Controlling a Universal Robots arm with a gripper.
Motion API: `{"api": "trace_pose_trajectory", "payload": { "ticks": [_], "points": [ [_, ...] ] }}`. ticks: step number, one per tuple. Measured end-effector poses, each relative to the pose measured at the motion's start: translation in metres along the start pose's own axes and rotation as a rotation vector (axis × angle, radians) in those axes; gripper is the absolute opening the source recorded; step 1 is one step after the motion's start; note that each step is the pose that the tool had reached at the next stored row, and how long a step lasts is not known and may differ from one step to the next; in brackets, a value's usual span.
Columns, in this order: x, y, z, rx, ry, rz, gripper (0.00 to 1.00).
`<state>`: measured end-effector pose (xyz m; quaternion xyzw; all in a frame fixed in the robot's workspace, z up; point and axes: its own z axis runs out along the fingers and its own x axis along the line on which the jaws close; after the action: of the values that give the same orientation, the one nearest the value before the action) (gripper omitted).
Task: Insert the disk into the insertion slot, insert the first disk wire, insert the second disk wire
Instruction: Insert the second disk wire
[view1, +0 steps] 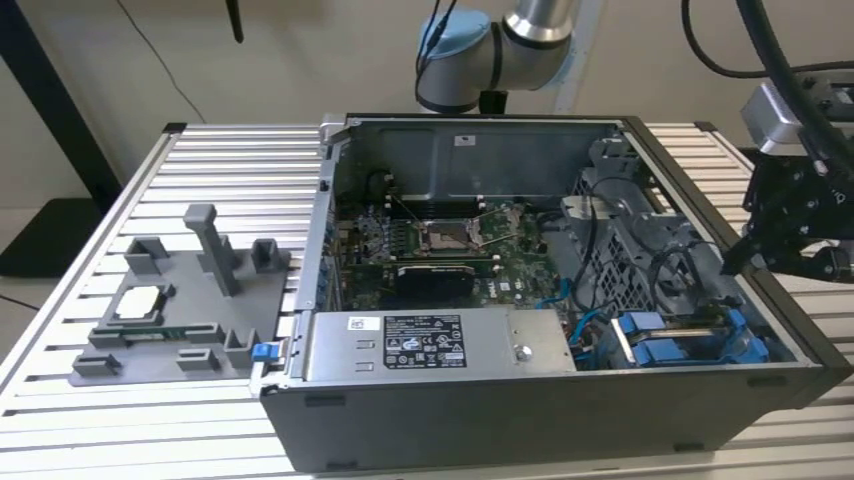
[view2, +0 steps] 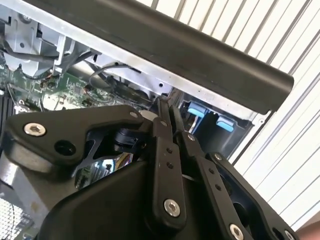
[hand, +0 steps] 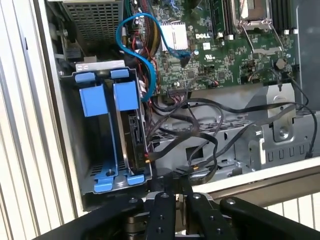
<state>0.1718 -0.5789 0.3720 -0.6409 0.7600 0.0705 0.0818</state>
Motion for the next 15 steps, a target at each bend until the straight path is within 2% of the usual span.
{"api": "trace_pose_trajectory", "payload": {
  "ticks": [2,4,11,15],
  "points": [
    [0.0005,0.0061,-0.0025,0.0002,0.0009,0.0,0.0],
    [0.0014,0.0126,-0.0037,0.001,0.0067,-0.001,0.0],
    [0.0042,0.0311,-0.0055,0.0069,0.0507,-0.009,0.0],
    [0.005,0.0408,-0.0088,0.0088,0.0672,-0.014,0.0]
  ]
}}
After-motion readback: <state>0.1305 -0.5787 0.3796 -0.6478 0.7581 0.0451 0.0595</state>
